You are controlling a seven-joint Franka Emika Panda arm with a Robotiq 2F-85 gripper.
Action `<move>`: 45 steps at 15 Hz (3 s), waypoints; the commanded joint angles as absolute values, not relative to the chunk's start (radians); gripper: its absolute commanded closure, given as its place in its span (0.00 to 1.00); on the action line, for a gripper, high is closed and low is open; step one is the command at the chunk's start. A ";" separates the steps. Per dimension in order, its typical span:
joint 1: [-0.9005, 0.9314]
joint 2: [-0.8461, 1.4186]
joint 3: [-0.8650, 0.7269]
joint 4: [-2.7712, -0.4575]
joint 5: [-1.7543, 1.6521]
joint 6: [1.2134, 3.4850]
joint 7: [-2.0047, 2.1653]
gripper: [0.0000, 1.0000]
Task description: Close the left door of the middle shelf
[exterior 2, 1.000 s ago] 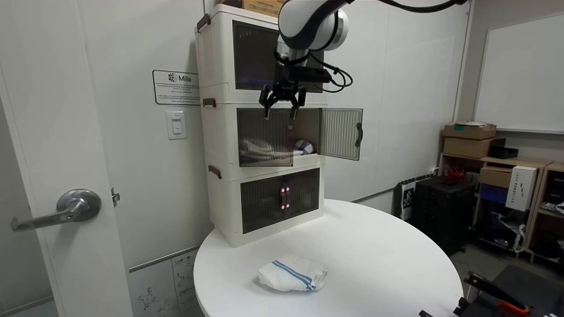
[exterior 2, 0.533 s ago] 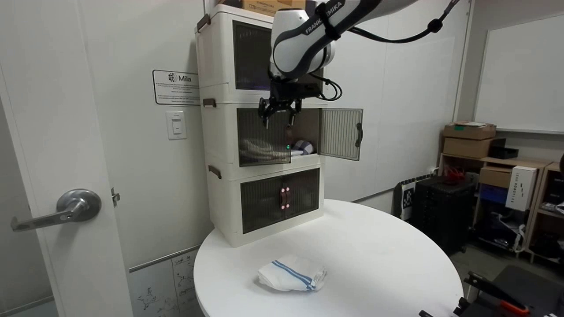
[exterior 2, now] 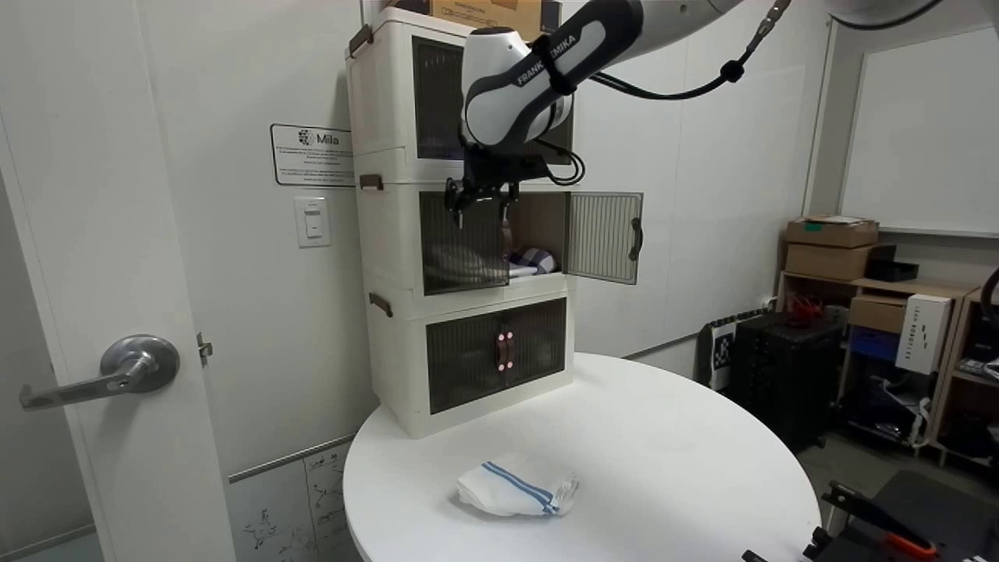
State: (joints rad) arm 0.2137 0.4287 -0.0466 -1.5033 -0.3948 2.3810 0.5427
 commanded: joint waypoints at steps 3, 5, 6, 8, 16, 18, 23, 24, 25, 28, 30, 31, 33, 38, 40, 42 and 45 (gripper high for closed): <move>0.230 0.458 -0.089 -1.436 -0.415 2.384 0.543 0.00; 0.220 0.459 -0.091 -1.434 -0.400 2.380 0.529 0.00; 0.214 0.462 -0.090 -1.434 -0.390 2.379 0.520 0.00; 0.206 0.469 -0.089 -1.432 -0.382 2.379 0.508 0.00; 0.200 0.522 -0.074 -1.390 -0.350 2.357 0.446 0.00; 0.203 0.539 -0.070 -1.372 -0.345 2.347 0.429 0.00; 0.214 0.568 -0.075 -1.341 -0.354 2.337 0.412 0.00; 0.214 0.569 -0.075 -1.341 -0.355 2.338 0.412 0.00; 0.213 0.569 -0.074 -1.346 -0.353 2.341 0.411 0.00; 0.206 0.579 -0.070 -1.356 -0.342 2.343 0.404 0.00; 0.205 0.566 -0.064 -1.382 -0.337 2.350 0.393 0.00; 0.199 0.554 -0.051 -1.398 -0.321 2.345 0.368 0.00; 0.179 0.503 -0.009 -1.466 -0.261 2.327 0.282 0.00; 0.133 0.326 0.076 -1.723 -0.094 2.206 0.087 0.00; 0.114 0.251 0.093 -1.827 -0.041 2.134 0.025 0.00; 0.108 0.175 0.086 -1.935 -0.026 2.102 0.025 0.00; 0.099 0.055 0.068 -2.107 -0.011 2.193 0.116 0.00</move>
